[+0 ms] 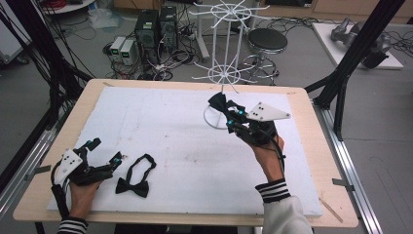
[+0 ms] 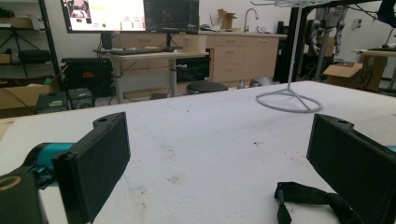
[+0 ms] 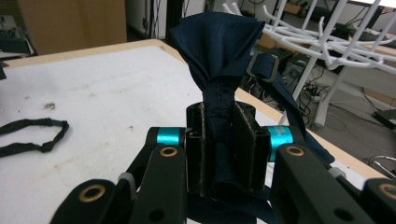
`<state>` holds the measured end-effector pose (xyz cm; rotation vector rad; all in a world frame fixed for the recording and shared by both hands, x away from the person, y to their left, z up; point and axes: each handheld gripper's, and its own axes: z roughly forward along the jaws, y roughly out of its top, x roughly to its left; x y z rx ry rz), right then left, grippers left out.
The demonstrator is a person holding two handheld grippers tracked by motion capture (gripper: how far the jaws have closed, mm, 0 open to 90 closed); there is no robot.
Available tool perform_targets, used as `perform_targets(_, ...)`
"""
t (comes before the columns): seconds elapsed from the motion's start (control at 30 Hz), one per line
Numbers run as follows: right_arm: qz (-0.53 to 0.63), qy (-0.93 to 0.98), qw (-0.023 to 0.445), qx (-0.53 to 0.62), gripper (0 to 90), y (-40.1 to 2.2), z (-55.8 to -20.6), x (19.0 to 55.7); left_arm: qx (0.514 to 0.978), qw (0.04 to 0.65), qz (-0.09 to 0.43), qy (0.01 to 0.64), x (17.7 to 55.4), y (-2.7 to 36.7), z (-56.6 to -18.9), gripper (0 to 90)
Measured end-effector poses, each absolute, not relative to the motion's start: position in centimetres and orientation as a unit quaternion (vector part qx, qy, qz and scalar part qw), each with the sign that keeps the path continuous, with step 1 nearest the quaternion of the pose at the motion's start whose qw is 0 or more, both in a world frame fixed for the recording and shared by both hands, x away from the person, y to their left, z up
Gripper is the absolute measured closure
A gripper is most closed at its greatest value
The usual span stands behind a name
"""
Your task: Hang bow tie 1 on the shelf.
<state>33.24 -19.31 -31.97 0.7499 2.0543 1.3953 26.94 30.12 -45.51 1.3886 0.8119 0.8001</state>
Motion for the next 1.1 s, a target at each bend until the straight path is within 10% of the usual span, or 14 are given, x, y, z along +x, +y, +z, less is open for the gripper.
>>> perform_targets(1.1,0.537,0.73,0.288,0.309,75.5,-20.1,-31.0,34.4,0.605,0.622,0.349,0.354,26.9,30.1,-45.5,6.5)
